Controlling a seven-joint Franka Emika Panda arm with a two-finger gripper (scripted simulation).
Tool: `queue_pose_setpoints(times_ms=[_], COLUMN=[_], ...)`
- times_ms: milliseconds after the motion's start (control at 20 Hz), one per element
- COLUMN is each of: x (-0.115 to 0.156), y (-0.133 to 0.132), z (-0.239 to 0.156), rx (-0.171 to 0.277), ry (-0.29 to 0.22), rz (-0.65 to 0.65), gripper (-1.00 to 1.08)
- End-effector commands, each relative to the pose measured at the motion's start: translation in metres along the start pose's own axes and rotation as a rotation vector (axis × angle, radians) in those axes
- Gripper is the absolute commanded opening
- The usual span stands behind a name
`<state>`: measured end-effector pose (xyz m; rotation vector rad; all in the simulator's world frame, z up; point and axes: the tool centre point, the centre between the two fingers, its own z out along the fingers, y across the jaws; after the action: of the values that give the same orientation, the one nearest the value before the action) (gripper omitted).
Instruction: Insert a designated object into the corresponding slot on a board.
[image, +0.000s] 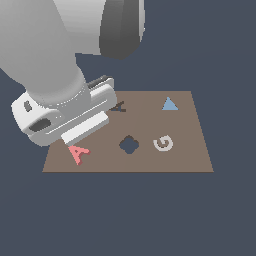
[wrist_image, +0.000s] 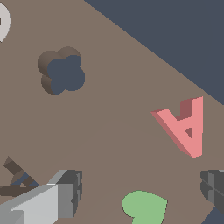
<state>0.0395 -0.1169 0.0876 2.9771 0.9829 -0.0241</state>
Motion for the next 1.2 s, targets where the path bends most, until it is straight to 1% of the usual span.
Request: queue_pose_setpoints(times_ms=[0, 300, 600, 850, 1150], x=[0.003, 0.012, 0.021, 0.025, 0.027], y=[0.012, 0.036, 0.051, 0.057, 0.058], z=[0.008, 0.022, 0.032, 0.036, 0.037], rx=[0.0, -0.001, -0.001, -0.002, -0.001], ry=[0.004, 0.011, 0.015, 0.016, 0.016], rz=[-0.069, -0.197, -0.284, -0.323, -0.331], gripper=[1.0, 1.0, 1.0, 1.0, 1.0])
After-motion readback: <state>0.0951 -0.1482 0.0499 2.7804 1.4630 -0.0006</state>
